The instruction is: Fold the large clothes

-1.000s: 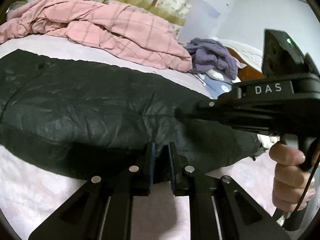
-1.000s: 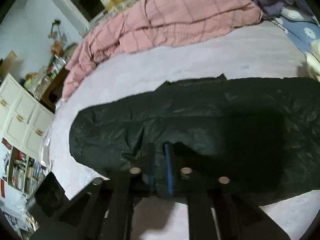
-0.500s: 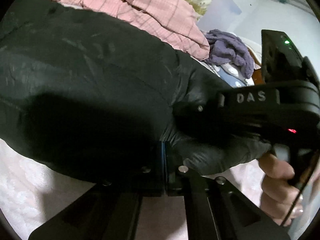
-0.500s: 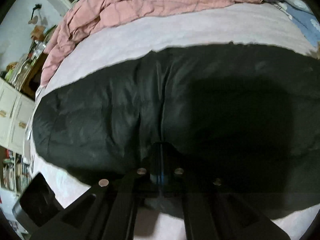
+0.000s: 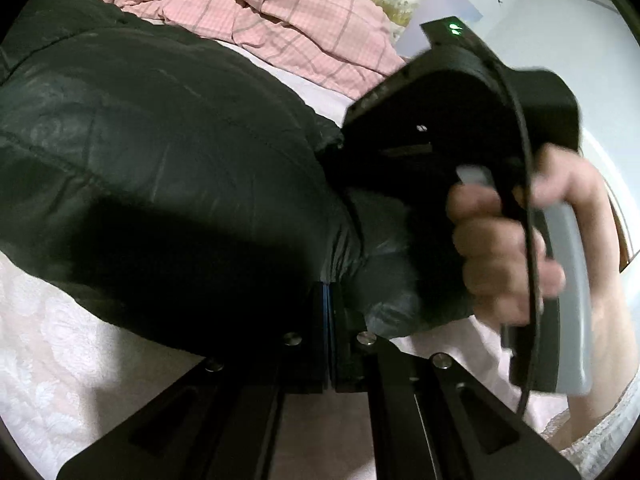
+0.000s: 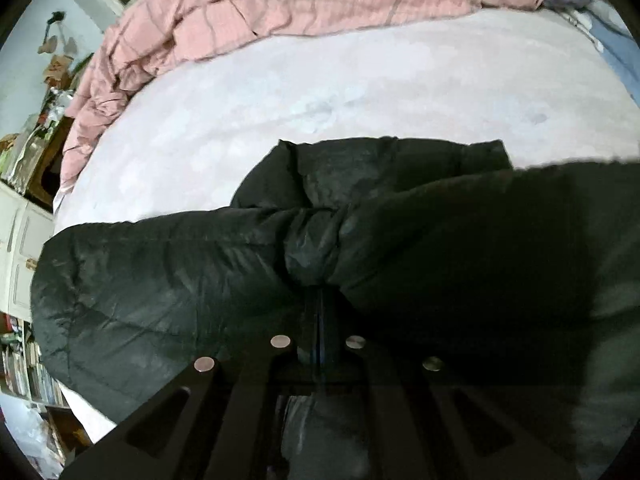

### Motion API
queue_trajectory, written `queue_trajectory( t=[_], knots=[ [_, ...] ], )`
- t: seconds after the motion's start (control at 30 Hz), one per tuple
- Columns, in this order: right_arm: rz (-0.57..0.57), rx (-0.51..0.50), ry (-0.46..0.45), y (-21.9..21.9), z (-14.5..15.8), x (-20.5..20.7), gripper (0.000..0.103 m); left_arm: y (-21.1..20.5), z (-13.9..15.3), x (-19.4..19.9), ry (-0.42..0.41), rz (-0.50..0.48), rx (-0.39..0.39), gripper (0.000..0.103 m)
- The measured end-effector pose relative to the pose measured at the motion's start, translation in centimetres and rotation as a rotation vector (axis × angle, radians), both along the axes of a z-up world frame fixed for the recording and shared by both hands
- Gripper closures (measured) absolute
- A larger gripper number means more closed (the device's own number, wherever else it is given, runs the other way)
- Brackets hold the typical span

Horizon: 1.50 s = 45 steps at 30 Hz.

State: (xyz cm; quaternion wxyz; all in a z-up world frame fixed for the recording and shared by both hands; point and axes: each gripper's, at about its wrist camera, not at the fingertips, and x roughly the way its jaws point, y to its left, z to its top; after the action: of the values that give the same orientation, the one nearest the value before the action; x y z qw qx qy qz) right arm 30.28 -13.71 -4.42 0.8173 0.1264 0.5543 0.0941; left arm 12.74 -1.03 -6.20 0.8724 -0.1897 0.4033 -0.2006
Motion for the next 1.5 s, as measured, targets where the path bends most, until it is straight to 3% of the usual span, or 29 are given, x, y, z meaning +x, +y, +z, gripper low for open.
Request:
queue_trajectory(
  t=[0.23,0.43,0.57,0.67,0.7,0.77,0.8,0.83,0.9,0.93,0.97,1.07,1.13,1.3,1.43,1.5],
  knots=[
    [-0.044,-0.001,0.026,0.4,-0.6,2.9,0.103,0.1,0.0,-0.5,-0.001,0.002,-0.002,0.100],
    [-0.057,-0.017,-0.055,-0.2,1.1,2.8,0.103,0.0,0.1,-0.3,0.003,-0.004,-0.006,0.100],
    [-0.049,0.002,-0.291,-3.4,7.1,-2.7,0.103,0.2,0.2,-0.7,0.001,-0.006,-0.010,0.100],
    [-0.056,0.007,-0.426,-6.1,9.7,-8.2,0.100,-0.1,0.4,-0.7,-0.011,-0.003,0.012,0.100],
    [-0.074,0.017,-0.465,-7.5,10.3,-10.6,0.094,-0.4,0.6,-0.2,-0.017,-0.001,0.024,0.100],
    [-0.110,0.043,-0.512,-10.0,10.6,-14.7,0.073,-0.6,0.7,-0.2,-0.033,0.001,0.048,0.100],
    [-0.141,0.058,-0.533,-11.3,10.4,-16.7,0.050,-0.7,0.8,-0.3,-0.037,0.001,0.055,0.100],
    [-0.186,0.076,-0.557,-12.7,9.9,-19.0,0.034,-0.8,0.8,-0.2,-0.039,0.002,0.058,0.100],
    [-0.267,0.106,-0.577,-15.1,8.8,-22.0,0.027,-0.9,0.8,-0.3,-0.040,0.003,0.059,0.100],
    [-0.316,0.133,-0.549,-16.4,7.6,-22.9,0.017,-0.9,0.8,-0.3,-0.040,0.002,0.059,0.100],
    [-0.354,0.174,-0.481,-17.6,6.3,-23.2,0.013,-0.9,0.8,-0.4,-0.040,0.003,0.060,0.100],
    [-0.453,0.432,-0.299,-21.0,1.7,-22.7,0.012,-0.7,0.7,-0.3,-0.042,0.002,0.061,0.100],
    [-0.545,0.518,-0.241,-22.6,-0.7,-21.9,0.012,-0.7,0.7,0.0,-0.042,0.003,0.059,0.100],
    [-0.533,0.456,-0.374,-21.9,-0.7,-19.5,0.012,-0.7,0.8,0.0,-0.043,0.002,0.058,0.100],
    [-0.527,0.449,-0.368,-21.6,-1.6,-16.8,0.012,-0.7,0.8,0.0,-0.042,0.003,0.058,0.100],
    [-0.534,0.400,-0.404,-21.1,-1.5,-15.8,0.015,-0.7,0.8,0.0,-0.043,0.003,0.058,0.100]
  ],
)
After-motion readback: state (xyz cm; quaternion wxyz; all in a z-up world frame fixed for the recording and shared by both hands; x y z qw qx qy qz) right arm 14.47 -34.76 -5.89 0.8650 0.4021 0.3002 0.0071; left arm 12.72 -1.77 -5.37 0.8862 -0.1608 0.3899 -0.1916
